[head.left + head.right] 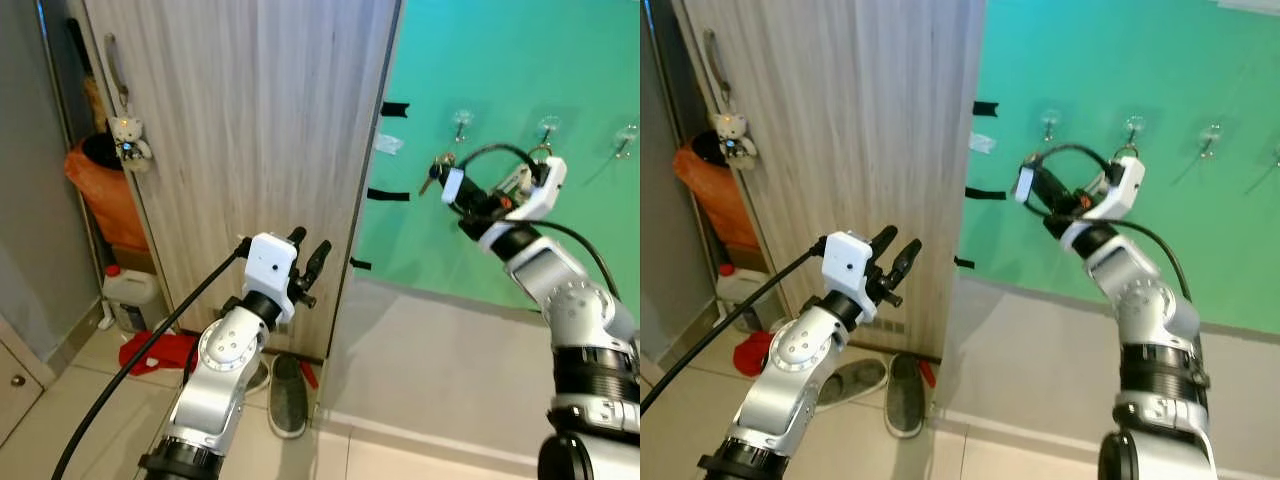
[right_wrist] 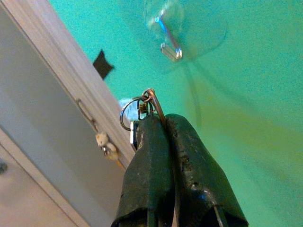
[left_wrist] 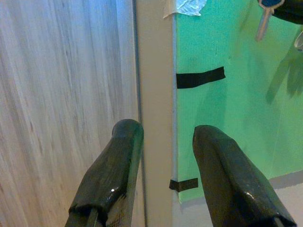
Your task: Hang keys on a hook
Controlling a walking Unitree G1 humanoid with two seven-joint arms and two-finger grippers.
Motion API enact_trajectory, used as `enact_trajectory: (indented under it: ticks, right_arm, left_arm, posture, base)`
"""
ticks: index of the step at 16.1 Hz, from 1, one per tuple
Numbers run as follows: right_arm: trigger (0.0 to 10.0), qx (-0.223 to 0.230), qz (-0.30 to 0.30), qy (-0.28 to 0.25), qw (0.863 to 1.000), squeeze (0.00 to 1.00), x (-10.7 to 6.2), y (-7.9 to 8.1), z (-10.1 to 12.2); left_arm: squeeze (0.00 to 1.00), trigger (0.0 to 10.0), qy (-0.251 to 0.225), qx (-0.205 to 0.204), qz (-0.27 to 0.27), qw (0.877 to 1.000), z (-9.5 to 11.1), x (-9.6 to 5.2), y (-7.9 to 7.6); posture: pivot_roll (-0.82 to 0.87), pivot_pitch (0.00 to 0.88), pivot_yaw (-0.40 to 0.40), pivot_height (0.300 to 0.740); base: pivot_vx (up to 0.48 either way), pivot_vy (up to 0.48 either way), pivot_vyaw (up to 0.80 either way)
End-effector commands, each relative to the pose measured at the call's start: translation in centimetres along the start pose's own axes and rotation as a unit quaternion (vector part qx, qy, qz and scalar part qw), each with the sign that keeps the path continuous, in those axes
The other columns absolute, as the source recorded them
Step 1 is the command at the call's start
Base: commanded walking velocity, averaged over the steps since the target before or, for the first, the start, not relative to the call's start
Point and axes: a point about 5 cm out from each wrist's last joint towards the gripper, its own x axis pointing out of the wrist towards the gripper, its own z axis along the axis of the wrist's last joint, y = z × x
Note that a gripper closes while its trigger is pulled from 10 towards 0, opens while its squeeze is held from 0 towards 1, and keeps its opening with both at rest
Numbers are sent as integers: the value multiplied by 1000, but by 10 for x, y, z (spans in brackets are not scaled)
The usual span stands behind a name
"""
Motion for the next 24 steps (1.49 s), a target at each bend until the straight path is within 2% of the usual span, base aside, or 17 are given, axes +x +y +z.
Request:
enact_trajectory:
  ticks: [1, 4, 10, 20, 24]
  right_arm:
    - [0, -1, -2, -10, 1000, 0, 3, -1, 4]
    - [0, -11, 12, -14, 1000, 0, 13, 5, 5]
    - [0, -26, 40, -13, 999, 0, 23, 15, 7]
    - [0, -29, -22, -58, 998, 0, 24, -3, 23]
    - [0, -34, -12, -62, 997, 0, 25, -2, 25]
  left_arm:
    - [0, 10000, -5, 1, -9, 1000, 2, 3, -1]
    - [0, 10000, -6, 4, -10, 1000, 2, 3, -1]
    - [0, 10000, -8, 6, -14, 1000, 2, 5, -2]
    - [0, 10000, -5, 11, -19, 1000, 1, 3, -2]
    - [0, 10000, -6, 13, -20, 1000, 1, 2, -1]
  posture:
    - [-31, 0, -55, 740]
    - [-28, 0, -54, 740]
    - [-30, 0, -54, 740]
    - [-22, 0, -53, 740]
    - [-20, 0, -55, 740]
  base:
    - [0, 0, 0]
    - [0, 0, 0]
    - [0, 0, 0]
    - [0, 0, 0]
    - [0, 0, 0]
